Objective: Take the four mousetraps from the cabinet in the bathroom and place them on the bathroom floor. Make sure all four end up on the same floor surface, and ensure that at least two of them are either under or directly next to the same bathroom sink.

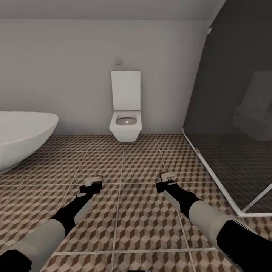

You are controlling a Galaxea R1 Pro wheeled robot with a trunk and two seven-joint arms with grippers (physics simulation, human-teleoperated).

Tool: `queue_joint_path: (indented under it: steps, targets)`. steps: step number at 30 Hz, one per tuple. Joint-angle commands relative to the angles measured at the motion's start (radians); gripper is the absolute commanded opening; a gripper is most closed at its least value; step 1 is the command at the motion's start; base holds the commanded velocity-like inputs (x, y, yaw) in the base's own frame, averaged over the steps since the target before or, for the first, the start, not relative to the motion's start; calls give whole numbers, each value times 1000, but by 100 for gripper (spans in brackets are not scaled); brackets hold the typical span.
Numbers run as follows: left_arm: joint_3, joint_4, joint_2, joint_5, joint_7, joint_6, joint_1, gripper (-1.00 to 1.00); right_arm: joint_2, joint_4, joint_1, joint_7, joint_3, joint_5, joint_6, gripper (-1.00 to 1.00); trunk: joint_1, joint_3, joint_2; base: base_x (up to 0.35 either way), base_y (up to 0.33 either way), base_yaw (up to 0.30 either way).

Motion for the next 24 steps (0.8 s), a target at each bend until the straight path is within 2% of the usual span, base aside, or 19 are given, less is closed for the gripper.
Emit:
queue_joint_path:
  steps: [1,19,24]
  targets:
    - [-9,-3,2,4,11,4,-1,-100,-1,-2,-1,-10,9,-8,4,-100,0,-5,-1,0,0,0]
    - [-9,-3,1,4,11,4,-1,-100,0,-2,-1,-10,9,-8,4,-100,8,-75,-5,0,0,0]
    - [-9,-3,1,4,11,4,-1,-100,8,-2,-1,-10,9,-8,4,-100,11,-94,-6,0,0,0]
